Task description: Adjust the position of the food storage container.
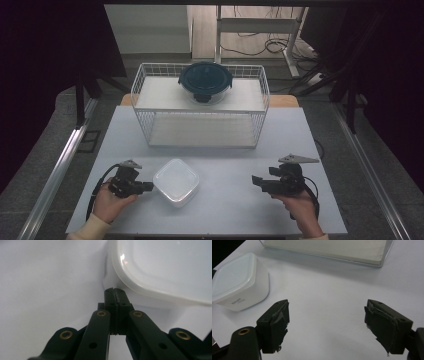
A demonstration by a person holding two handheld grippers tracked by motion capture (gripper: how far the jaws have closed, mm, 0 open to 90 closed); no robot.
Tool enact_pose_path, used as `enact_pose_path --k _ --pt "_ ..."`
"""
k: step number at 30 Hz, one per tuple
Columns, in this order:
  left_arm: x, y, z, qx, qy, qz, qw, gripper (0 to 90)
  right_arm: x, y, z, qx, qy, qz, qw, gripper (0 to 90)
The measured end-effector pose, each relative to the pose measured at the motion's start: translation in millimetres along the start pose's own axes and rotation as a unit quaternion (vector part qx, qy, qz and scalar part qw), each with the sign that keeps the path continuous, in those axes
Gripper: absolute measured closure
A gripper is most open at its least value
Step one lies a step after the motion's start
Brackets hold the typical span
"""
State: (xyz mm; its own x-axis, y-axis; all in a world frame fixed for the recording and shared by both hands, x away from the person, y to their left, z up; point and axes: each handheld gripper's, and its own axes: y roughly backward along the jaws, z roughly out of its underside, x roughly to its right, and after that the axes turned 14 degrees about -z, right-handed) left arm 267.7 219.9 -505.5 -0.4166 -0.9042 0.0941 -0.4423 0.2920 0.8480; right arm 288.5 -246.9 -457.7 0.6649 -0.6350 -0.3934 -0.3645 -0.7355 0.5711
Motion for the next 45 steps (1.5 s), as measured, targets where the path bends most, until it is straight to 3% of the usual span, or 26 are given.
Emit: enact_pose_path --k 8,19,25,28,32,39,43,45 --pt "7.8 -12.9 -20.8 -0.002 -0.003 0.009 0.9999 90.0 -0.5 0.8 -0.3 0.0 0.0 0.0 1.0 19.7" --pt "33.4 -31.7 -52.6 0.0 -0.014 0.035 0.9993 90.0 0.2 2.0 -0.5 0.002 -0.001 0.0 1.0 19.7" --pt "54.4 -44.8 -66.9 0.0 -0.033 0.051 0.9982 90.0 -0.1 1.2 0.2 0.0 -0.002 0.0 1.0 19.7" --pt "61.0 -49.9 -71.4 0.008 -0.018 0.06 0.998 90.0 0.1 0.6 0.4 -0.001 -0.001 0.001 1.0 19.7" --pt "62.9 -53.6 -72.9 0.008 -0.017 0.067 0.9976 90.0 -0.6 1.0 0.4 -0.001 -0.002 0.0 1.0 19.7" --pt "56.5 -40.9 -69.5 0.024 -0.023 0.052 0.9981 90.0 -0.3 1.4 0.4 0.001 -0.003 0.001 1.0 19.7" --pt "50.5 -11.1 -55.6 0.06 -0.014 0.037 0.9974 90.0 -3.1 1.3 0.0 0.001 0.003 -0.002 1.0 19.8" --pt "48.8 -5.4 -51.7 0.068 -0.008 0.036 0.997 87.0 -3.7 0.5 0.0 -0.001 0.003 -0.003 1.0 19.7"
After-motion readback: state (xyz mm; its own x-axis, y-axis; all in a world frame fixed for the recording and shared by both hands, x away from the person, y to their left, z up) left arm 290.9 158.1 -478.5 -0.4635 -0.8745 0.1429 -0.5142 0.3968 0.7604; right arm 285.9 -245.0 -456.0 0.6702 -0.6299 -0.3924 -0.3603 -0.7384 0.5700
